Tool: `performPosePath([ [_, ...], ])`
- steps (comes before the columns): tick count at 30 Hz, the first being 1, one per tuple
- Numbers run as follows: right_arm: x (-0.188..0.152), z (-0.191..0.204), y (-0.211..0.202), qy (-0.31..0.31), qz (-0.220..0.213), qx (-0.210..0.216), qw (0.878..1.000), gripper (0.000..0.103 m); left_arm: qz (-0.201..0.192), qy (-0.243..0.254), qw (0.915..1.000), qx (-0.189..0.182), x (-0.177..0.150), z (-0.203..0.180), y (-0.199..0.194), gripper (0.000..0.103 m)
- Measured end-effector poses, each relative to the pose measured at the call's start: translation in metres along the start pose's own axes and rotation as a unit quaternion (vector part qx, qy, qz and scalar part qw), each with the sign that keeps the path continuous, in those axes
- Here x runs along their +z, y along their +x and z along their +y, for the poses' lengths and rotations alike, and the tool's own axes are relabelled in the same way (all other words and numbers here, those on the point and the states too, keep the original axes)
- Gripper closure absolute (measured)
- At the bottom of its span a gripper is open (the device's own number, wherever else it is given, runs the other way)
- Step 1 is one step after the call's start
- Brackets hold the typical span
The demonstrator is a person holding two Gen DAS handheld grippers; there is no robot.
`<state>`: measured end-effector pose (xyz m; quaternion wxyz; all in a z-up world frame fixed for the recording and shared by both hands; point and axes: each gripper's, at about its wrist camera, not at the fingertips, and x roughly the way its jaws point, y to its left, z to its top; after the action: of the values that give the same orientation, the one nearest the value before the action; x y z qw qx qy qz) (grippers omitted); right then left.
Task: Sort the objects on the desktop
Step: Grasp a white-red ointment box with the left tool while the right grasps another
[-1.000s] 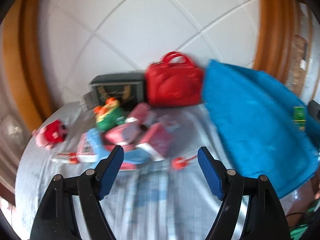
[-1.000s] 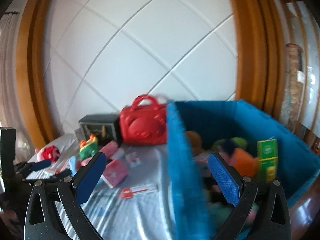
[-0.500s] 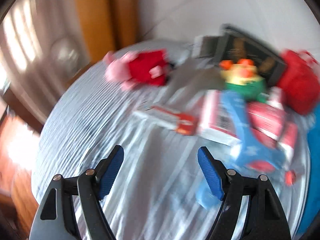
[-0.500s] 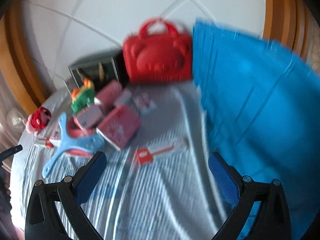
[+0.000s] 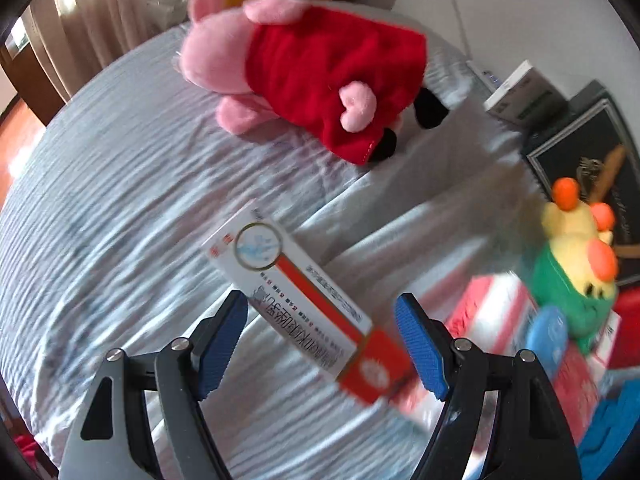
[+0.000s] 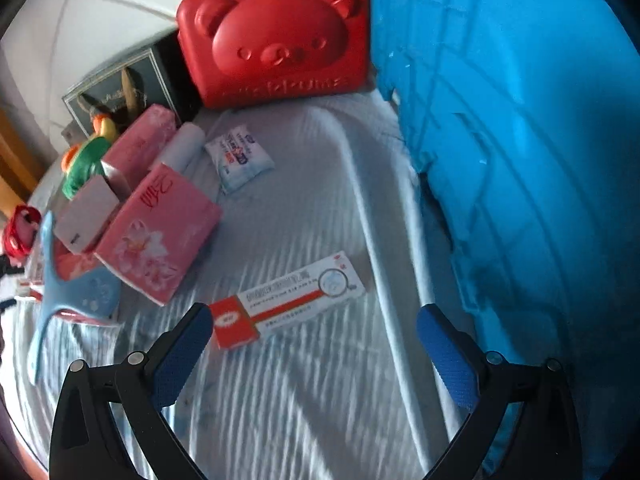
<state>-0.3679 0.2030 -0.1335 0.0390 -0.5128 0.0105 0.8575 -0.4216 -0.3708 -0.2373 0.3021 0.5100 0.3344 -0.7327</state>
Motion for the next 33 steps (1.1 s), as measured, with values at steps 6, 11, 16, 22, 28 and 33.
performPosePath([
  [6,0.01,0.005,0.03,0.017,0.027,-0.002,0.999,0.0,0.007,0.102,0.9947,0.014,-0.016,-0.021,0.016,0.044],
  [11,0.003,0.006,0.062,0.048,0.085,-0.009,0.995,0.0,-0.01,0.206,0.9781,0.026,-0.049,-0.007,-0.002,0.053],
  [16,0.011,0.009,0.084,0.105,0.107,0.001,0.989,0.0,-0.002,0.226,0.9737,0.025,-0.07,0.017,-0.013,0.055],
  [22,0.007,0.03,0.107,0.071,0.142,-0.01,0.987,0.012,0.002,0.215,0.9764,0.02,-0.08,0.031,-0.021,0.055],
  [28,-0.01,0.016,0.093,0.053,0.158,-0.018,0.986,0.056,-0.003,0.24,0.9704,0.024,-0.079,0.042,-0.023,0.055],
  [33,-0.004,0.018,0.097,0.038,0.145,-0.017,0.989,0.049,-0.015,0.246,0.9687,0.03,-0.081,0.033,-0.031,0.055],
])
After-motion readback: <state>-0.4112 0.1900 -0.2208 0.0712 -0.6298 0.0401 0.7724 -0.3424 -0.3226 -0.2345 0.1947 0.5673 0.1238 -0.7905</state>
